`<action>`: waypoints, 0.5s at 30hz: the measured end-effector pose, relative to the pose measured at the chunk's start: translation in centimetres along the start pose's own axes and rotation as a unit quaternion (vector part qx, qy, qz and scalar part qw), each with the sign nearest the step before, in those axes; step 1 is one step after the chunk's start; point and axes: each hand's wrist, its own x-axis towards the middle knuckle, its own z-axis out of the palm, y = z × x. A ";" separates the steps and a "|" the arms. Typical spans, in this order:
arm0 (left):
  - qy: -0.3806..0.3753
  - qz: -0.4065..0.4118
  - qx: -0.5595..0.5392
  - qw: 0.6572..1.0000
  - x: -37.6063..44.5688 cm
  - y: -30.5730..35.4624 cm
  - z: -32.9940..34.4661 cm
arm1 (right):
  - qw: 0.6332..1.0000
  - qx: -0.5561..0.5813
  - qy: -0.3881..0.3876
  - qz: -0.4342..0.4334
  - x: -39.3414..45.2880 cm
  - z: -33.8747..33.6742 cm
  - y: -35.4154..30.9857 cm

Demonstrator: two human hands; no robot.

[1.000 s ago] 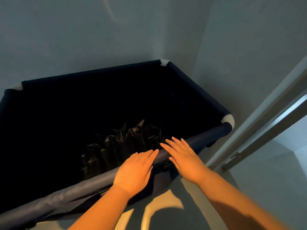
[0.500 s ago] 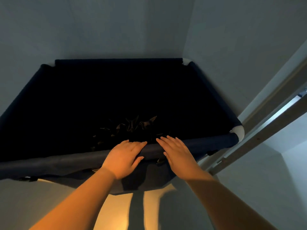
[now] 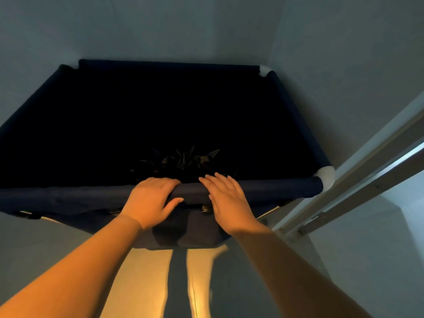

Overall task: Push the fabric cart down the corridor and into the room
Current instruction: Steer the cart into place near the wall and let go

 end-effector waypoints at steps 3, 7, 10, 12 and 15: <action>0.003 -0.009 0.007 1.000 -1.5 -1.9 -0.4 | 1.000 0.006 0.012 -0.001 0.6 1.1 -2.4; 0.022 -0.029 0.015 0.999 -4.0 -4.4 -0.6 | 1.000 0.007 0.026 -0.007 1.5 2.3 -5.7; 0.020 -0.038 0.016 0.999 -6.0 -6.3 -1.1 | 1.000 0.003 0.020 -0.014 2.1 3.5 -8.3; 0.016 -0.040 0.024 0.999 -7.3 -7.6 -1.5 | 1.000 0.000 0.013 -0.023 2.6 4.1 -9.9; 0.017 -0.045 0.036 0.998 -9.2 -9.4 -1.9 | 0.999 0.000 0.007 -0.043 3.3 5.0 -12.0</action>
